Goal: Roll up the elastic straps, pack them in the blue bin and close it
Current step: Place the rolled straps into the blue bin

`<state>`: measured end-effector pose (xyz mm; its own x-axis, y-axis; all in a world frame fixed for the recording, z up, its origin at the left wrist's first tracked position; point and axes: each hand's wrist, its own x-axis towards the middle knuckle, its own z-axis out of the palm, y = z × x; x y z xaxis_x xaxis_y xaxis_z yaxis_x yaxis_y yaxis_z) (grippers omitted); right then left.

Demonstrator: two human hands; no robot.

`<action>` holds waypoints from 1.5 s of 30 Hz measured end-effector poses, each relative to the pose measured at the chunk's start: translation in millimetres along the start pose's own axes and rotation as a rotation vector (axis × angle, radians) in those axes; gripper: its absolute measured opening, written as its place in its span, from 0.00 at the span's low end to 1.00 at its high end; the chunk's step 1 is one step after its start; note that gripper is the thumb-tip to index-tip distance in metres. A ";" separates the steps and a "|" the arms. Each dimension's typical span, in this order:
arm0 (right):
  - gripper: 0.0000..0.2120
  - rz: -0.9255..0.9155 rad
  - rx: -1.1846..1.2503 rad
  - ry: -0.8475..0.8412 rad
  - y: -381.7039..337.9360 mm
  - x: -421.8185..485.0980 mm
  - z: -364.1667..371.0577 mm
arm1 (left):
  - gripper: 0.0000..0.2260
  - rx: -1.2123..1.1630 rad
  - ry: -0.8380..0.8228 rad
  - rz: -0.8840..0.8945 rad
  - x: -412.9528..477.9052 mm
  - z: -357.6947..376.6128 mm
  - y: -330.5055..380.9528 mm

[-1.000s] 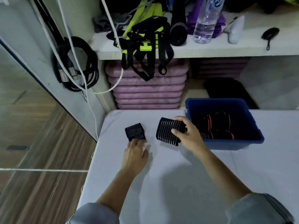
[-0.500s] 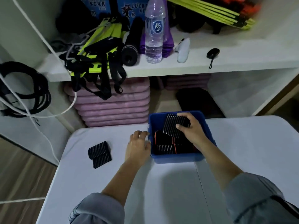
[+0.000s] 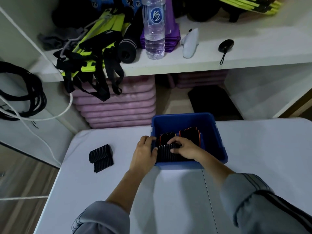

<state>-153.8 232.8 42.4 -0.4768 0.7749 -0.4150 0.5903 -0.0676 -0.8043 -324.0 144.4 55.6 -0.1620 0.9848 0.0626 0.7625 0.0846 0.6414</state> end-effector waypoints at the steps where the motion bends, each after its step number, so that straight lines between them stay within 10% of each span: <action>1: 0.13 -0.005 -0.041 -0.015 -0.2 0.3 0.3 | 0.17 0.000 0.002 0.005 -0.6 0.4 -0.3; 18: 0.23 -0.039 -0.262 0.083 -0.7 0.4 4.2 | 0.16 -0.011 -0.010 0.037 -4.2 -7.8 -16.3; 25: 0.06 -0.332 -0.166 0.627 -60.2 6.9 42.7 | 0.11 0.092 0.217 -0.219 -13.6 -42.6 -71.2; 34: 0.18 -0.096 -0.106 0.042 -115.7 63.8 181.7 | 0.18 -0.031 0.333 -0.755 -16.4 -83.4 -169.5; 45: 0.30 0.147 -0.215 0.019 -115.8 128.6 250.9 | 0.19 -0.120 0.109 -0.943 2.2 -83.3 -214.7</action>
<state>-446.9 182.5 -24.6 -0.3642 0.7784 -0.5113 0.7786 -0.0468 -0.6258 -540.2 115.7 -18.2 -0.7391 0.4987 -0.4529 0.2195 0.8139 0.5379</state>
